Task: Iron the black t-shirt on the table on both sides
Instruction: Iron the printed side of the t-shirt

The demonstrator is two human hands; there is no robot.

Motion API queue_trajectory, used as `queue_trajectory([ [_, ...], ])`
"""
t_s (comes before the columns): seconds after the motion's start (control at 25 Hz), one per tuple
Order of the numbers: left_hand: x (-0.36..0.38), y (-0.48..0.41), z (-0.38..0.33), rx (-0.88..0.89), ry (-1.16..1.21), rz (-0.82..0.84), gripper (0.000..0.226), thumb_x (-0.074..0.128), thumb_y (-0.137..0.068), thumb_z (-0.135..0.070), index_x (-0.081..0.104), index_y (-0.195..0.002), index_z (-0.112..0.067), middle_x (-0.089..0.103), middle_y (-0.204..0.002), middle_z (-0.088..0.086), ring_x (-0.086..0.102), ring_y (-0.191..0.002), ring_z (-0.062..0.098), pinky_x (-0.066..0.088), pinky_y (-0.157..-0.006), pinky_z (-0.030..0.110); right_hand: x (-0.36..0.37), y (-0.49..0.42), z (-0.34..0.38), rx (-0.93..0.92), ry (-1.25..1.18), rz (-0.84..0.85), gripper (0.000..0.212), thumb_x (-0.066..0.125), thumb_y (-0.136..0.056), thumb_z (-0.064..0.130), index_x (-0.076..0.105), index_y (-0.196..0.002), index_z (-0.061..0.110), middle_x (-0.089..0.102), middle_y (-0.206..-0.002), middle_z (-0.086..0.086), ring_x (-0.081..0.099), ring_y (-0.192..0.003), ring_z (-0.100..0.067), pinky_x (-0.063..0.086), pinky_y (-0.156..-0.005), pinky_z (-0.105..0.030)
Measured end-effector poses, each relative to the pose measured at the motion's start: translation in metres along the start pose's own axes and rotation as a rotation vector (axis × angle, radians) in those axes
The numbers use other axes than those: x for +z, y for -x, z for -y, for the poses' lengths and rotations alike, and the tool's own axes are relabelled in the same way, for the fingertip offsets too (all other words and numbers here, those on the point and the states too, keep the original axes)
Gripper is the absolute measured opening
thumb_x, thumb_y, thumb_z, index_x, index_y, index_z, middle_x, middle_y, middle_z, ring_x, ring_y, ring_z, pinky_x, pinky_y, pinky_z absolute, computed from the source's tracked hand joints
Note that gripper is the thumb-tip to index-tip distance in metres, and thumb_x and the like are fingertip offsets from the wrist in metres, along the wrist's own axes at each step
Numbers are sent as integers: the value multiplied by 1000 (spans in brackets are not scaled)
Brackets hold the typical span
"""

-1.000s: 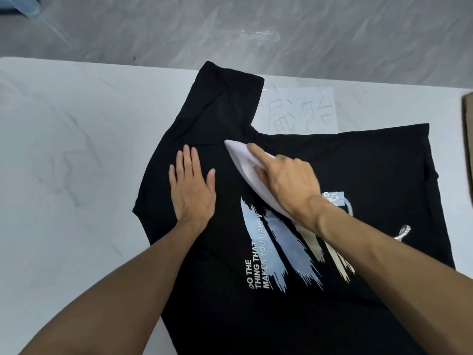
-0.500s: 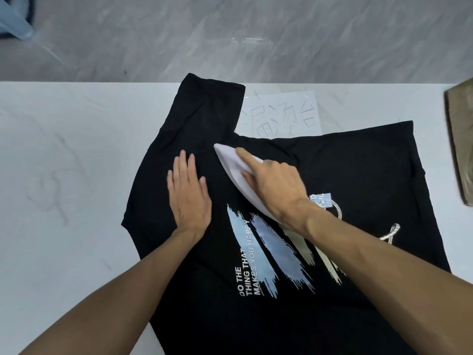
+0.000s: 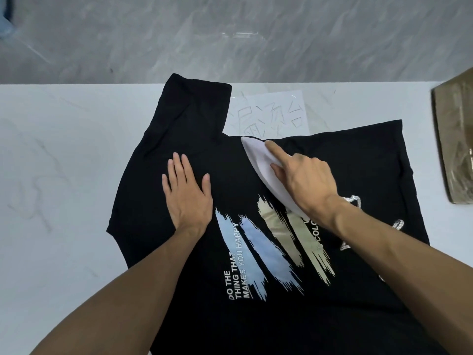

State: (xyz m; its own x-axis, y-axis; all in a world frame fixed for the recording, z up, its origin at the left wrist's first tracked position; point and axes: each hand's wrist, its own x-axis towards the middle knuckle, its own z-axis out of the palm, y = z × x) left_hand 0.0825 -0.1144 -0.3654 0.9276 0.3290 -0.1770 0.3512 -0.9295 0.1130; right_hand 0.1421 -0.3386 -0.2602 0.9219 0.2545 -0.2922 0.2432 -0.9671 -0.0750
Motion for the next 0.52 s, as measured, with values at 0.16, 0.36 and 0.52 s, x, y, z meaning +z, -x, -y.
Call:
queue_trajectory([
  [0.16,0,0,1,24,-15,1,60,14,-104,-48,6,-157,-20,5,-165,11,5,-152,25,10,-123,45,0,10,-29,156,-93,-14,42,35,-102,37,29,-143,35,50,-67,-6,44,-57,-33,37,-56,-37],
  [0.36,1,1,2,41,-6,-8,55,15,-105,-45,7,-157,-28,5,-164,12,4,-152,26,9,-123,46,-6,3,-5,73,-153,12,48,36,-101,35,23,-147,38,65,-88,-14,60,-75,-40,36,-62,-38],
  [0.52,3,1,2,36,-9,-15,58,15,-105,-44,8,-157,-21,5,-165,12,5,-152,25,10,-123,46,0,-6,45,-119,-20,49,49,32,-103,37,16,-149,37,61,-83,-8,51,-64,-31,33,-58,-36],
])
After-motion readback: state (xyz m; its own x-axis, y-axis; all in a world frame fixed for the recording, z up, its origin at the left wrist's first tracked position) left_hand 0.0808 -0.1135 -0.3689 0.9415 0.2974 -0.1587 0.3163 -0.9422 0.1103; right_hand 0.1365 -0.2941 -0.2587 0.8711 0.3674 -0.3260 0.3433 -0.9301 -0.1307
